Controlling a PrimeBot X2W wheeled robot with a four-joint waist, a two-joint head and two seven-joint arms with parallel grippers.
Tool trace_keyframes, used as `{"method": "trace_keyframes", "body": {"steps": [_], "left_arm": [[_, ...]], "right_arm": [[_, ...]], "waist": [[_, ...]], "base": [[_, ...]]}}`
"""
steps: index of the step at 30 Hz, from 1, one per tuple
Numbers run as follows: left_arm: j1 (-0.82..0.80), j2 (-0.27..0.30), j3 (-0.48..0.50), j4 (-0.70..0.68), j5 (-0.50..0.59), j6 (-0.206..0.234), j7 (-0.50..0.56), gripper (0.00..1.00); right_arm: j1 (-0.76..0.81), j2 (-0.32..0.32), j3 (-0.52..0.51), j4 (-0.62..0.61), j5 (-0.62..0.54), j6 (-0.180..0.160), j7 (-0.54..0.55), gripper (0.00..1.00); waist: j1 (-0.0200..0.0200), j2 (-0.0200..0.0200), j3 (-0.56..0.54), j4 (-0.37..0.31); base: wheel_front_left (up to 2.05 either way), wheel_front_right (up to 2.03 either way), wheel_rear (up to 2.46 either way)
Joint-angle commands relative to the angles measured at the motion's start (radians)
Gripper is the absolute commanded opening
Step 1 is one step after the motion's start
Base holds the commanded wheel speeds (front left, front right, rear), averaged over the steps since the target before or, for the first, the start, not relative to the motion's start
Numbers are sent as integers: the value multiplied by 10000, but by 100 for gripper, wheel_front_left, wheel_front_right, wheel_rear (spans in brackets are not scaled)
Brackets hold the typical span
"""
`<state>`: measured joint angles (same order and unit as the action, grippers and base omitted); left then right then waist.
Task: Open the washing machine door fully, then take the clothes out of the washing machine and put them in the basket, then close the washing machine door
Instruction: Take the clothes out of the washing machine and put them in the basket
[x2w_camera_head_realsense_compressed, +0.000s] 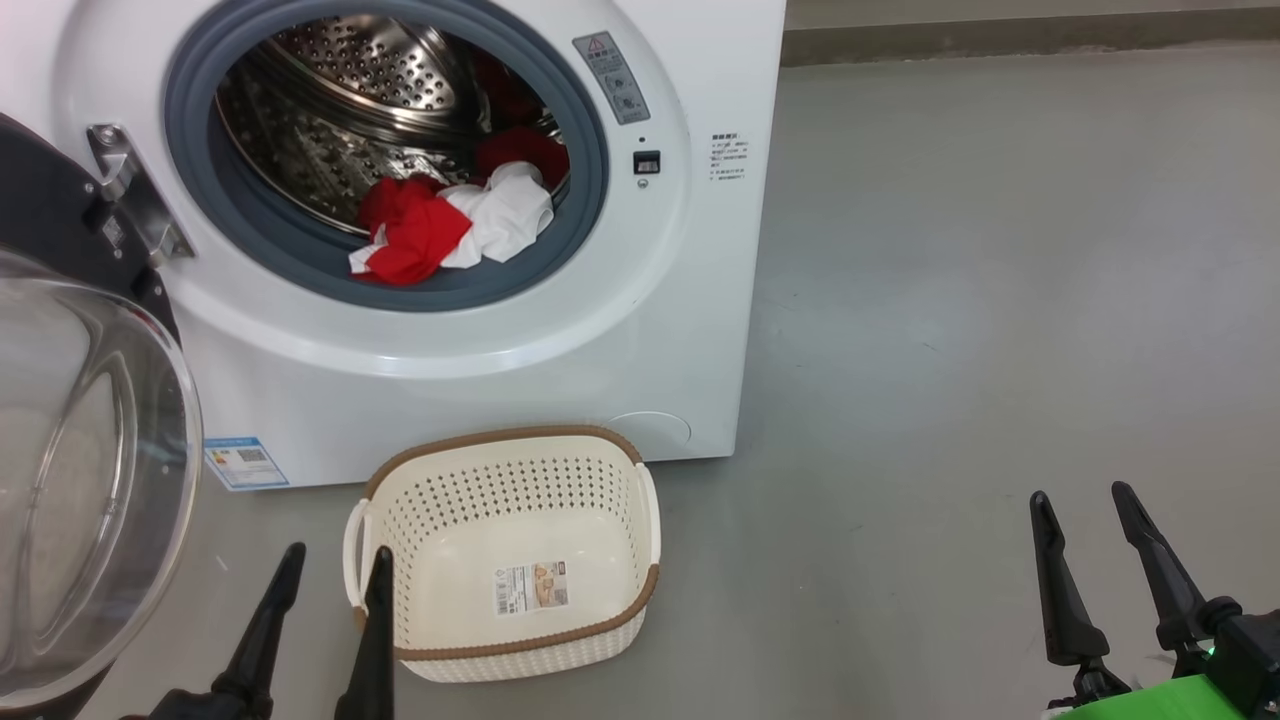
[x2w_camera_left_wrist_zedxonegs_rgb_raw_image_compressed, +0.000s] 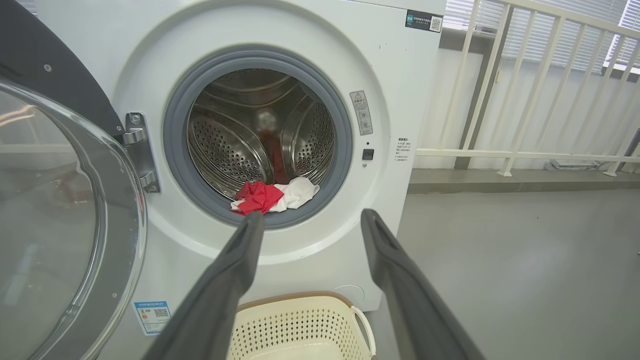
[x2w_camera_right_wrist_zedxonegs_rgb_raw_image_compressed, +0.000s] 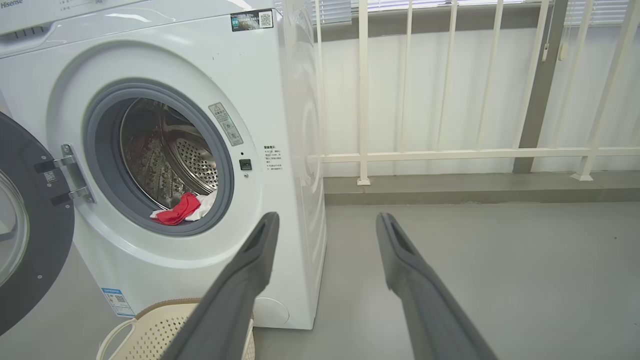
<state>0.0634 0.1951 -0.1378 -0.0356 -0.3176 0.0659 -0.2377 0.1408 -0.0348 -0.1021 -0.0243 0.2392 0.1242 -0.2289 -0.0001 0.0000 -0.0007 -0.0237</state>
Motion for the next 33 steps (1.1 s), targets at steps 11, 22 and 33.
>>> {"method": "trace_keyframes", "body": {"steps": [11,22,33], "left_arm": [[-274,183,216,-380,113,176,100,100],[-339,90,175,-546,-151,43,2,100],[-533,-14,20,-512,108,395,48,100]], "right_arm": [[-257,-154,275,-249,38,65,-58,100],[-228,-154,303,-234,89,65,-71,100],[-317,-154,395,-256,76,65,-73,100]], "waist": [[1,0,110,60],[1,0,88,132],[1,0,265,201]], "base": [[98,-98,0],[101,-101,0],[2,-2,0]]}}
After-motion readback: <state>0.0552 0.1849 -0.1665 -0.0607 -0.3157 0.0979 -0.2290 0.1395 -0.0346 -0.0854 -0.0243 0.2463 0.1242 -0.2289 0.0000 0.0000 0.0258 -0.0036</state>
